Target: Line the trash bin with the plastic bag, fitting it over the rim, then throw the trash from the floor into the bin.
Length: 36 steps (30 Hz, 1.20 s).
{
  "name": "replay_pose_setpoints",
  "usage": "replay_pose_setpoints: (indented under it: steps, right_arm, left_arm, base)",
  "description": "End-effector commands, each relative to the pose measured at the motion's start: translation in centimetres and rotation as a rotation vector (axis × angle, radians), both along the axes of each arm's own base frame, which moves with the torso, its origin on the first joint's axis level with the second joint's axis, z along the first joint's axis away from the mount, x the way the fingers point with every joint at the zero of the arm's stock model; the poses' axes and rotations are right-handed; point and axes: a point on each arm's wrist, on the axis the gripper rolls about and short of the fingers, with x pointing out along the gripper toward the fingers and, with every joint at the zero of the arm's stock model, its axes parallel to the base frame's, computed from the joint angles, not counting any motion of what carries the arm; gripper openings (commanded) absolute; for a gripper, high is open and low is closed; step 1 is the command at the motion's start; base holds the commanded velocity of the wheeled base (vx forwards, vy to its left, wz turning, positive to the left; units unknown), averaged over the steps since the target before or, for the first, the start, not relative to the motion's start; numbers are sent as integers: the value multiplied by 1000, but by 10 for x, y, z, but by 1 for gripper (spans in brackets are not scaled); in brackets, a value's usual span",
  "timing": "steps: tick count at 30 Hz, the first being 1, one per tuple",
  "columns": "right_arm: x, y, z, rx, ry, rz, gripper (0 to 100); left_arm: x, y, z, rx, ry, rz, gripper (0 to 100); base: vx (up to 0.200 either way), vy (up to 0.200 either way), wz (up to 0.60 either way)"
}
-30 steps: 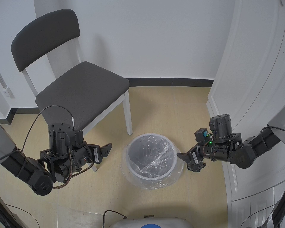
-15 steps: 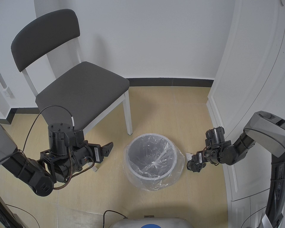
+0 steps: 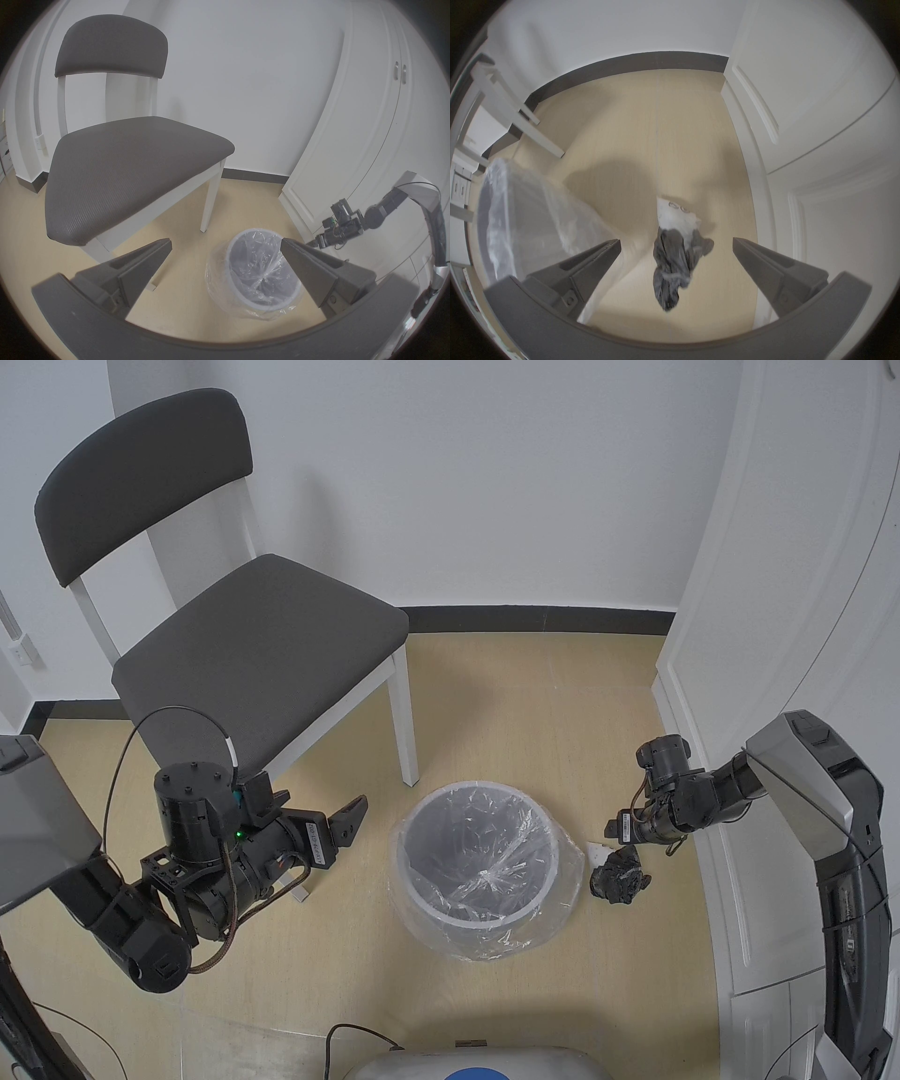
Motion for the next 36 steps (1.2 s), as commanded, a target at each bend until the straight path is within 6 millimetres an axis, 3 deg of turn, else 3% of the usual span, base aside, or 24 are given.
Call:
replay_pose_setpoints:
  steps: [1,4,8,12,19,27,28,36]
  right_arm:
    - [29,-15,-45,17,103,-63,100]
    - [32,-15,-45,60,154,-75,100]
    - [45,-15,-66,74,158,-82,100]
    - [38,-17,-76,107,235,-102,100]
    - [42,-19,-90,224,221,-66,100]
    - [43,-19,-91,257,212,-105,100]
    - [42,-19,-91,259,214,-109,0]
    - [43,-19,-91,274,210,-134,0]
  left_arm:
    - [4,-1,-21,32,34,-4,100]
    - [3,-1,-21,34,35,-5,100]
    - [3,-2,-22,35,38,-7,100]
    - [3,-2,-22,35,38,-7,100]
    - [4,-3,-30,48,58,-11,100]
    - [4,-4,-32,49,63,-14,100]
    - [4,-4,-32,49,63,-14,100]
    - [4,-4,-31,48,61,-14,100]
  base:
    - [0,0,0]
    - [0,0,0]
    - [0,0,0]
    - [0,0,0]
    - [0,0,0]
    - [0,0,0]
    - [0,0,0]
    - [0,0,0]
